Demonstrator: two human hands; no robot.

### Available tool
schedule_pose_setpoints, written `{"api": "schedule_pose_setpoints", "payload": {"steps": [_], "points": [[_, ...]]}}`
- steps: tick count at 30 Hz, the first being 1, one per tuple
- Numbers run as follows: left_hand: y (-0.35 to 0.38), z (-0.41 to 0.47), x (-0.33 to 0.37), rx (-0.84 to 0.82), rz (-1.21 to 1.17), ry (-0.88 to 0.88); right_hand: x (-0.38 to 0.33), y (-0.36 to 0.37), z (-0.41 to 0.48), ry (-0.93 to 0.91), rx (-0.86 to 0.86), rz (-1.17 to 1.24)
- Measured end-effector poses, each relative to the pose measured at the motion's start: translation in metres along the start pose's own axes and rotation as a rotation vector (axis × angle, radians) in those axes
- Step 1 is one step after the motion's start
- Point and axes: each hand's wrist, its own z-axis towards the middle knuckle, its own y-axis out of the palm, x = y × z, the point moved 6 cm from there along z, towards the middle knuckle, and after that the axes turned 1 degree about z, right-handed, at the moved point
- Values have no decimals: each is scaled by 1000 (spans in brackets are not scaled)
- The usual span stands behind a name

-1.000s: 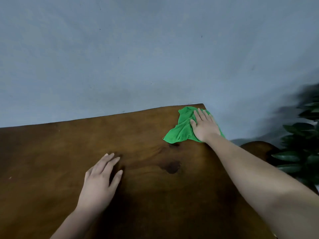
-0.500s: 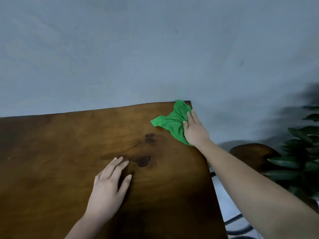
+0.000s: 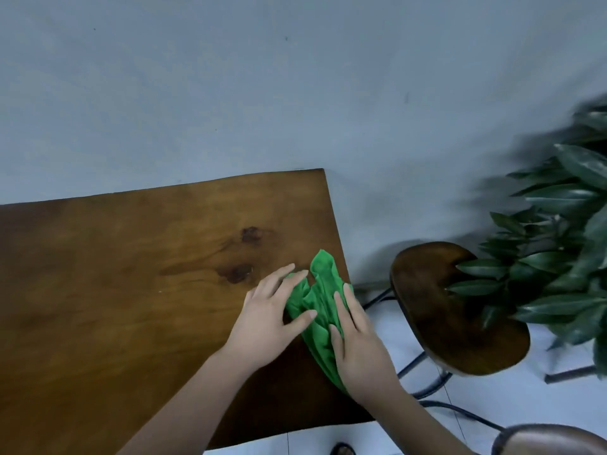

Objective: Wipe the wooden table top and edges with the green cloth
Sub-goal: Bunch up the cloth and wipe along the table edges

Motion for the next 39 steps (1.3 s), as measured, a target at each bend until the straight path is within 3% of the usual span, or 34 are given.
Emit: {"api": "schedule_pose_setpoints", "payload": {"steps": [6, 11, 14, 16, 20, 22, 25, 28, 31, 33, 37, 39], "points": [[33, -4, 37, -49, 0, 83, -4, -4, -77, -2, -32, 90], [47, -13, 48, -63, -22, 97, 5, -22, -89, -19, -89, 191], [50, -23, 62, -108, -140, 93, 20, -51, -76, 82, 13, 198], [52, -31, 77, -145, -279, 103, 25, -79, -66, 247, 74, 401], [56, -36, 109, -189, -551, 95, 12, -121, -51, 519, 124, 1041], [55, -33, 121, -190, -695, 54, -3, -134, -41, 559, 100, 1332], [51, -27, 129, -147, -792, -22, -12, -148, -27, 531, 56, 1545], [47, -24, 127, -61, -705, -63, -1, -158, -15, 449, 82, 1457], [47, -24, 124, -16, -773, -98, 16, -170, -14, 245, 171, 905], [49, -22, 122, 12, -883, -164, 13, -169, -21, 99, 127, 560], [52, -12, 123, 29, -1209, -338, -8, -135, -34, -76, -100, 553], [52, -5, 125, 12, -1325, -397, -3, -125, -30, -56, -66, 567]]}}
